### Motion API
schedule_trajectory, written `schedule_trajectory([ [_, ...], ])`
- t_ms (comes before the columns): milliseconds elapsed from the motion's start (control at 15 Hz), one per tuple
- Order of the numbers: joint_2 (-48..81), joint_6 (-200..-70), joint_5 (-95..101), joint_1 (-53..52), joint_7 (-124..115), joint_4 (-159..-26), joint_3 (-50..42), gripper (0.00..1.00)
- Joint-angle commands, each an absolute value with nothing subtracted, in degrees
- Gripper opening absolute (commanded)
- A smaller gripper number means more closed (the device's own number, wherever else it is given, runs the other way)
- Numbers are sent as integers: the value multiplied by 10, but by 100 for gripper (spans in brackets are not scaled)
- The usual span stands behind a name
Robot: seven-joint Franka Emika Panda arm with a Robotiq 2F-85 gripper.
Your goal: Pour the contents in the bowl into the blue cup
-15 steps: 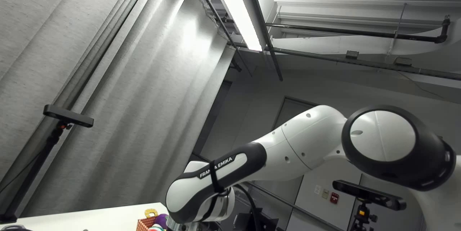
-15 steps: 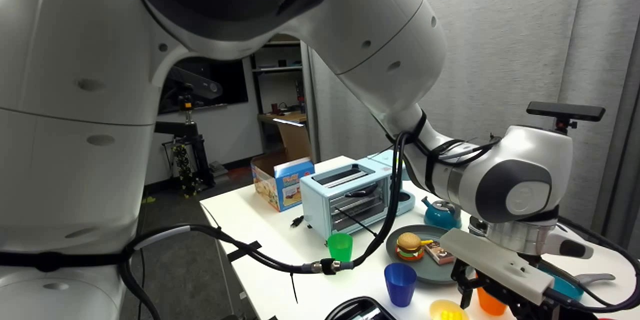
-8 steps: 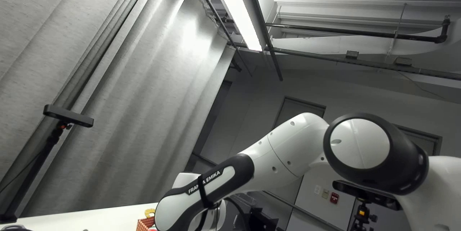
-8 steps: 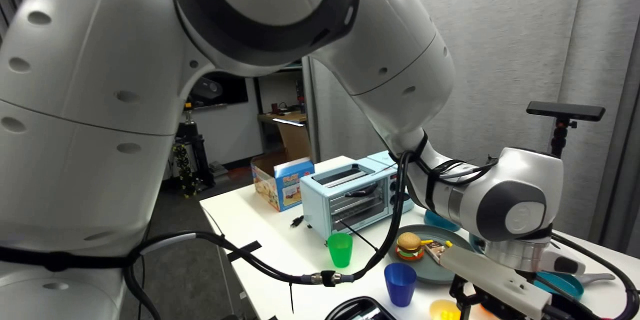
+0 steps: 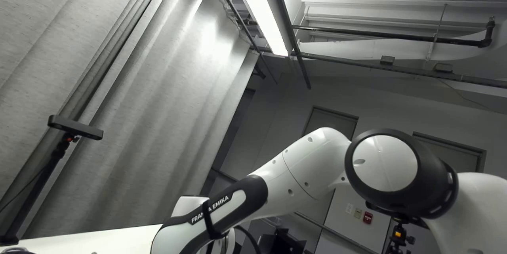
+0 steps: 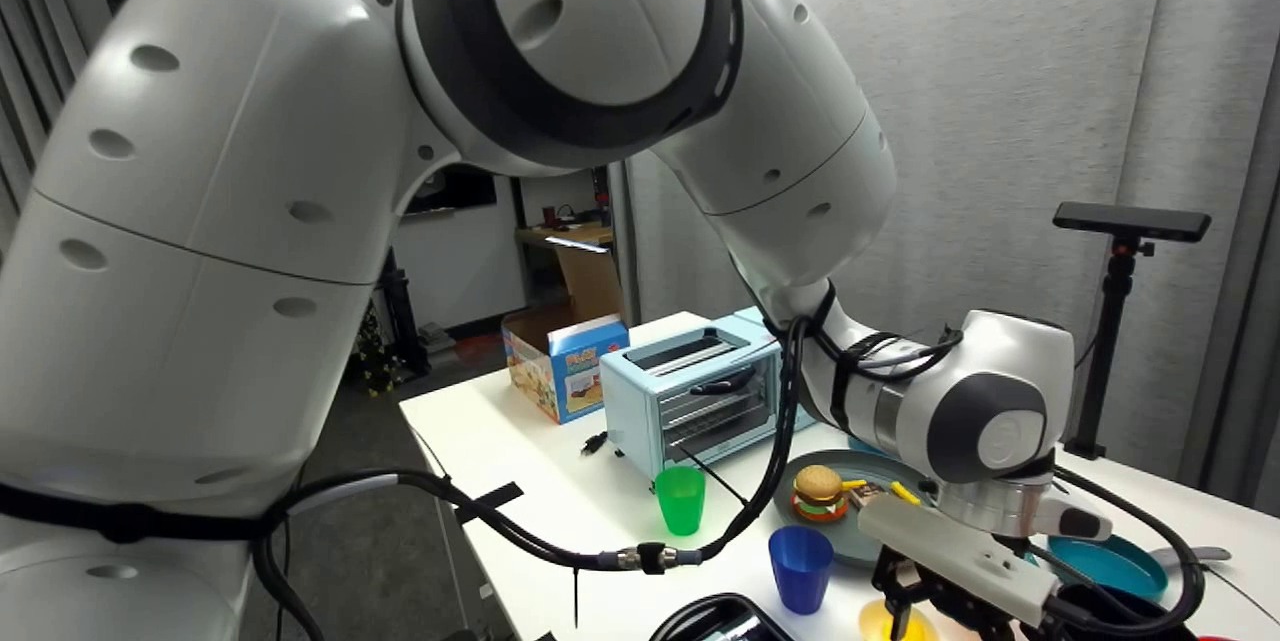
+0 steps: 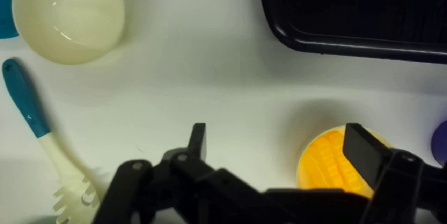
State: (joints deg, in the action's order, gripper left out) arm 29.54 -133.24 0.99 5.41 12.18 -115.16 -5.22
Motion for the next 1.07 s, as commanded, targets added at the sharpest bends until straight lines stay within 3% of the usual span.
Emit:
schedule_trajectory([
  [0, 316, -1342, 32, 53, 104, -1121, -48, 100],
  [1000, 326, -1329, 38, 61, 118, -1097, -42, 100],
])
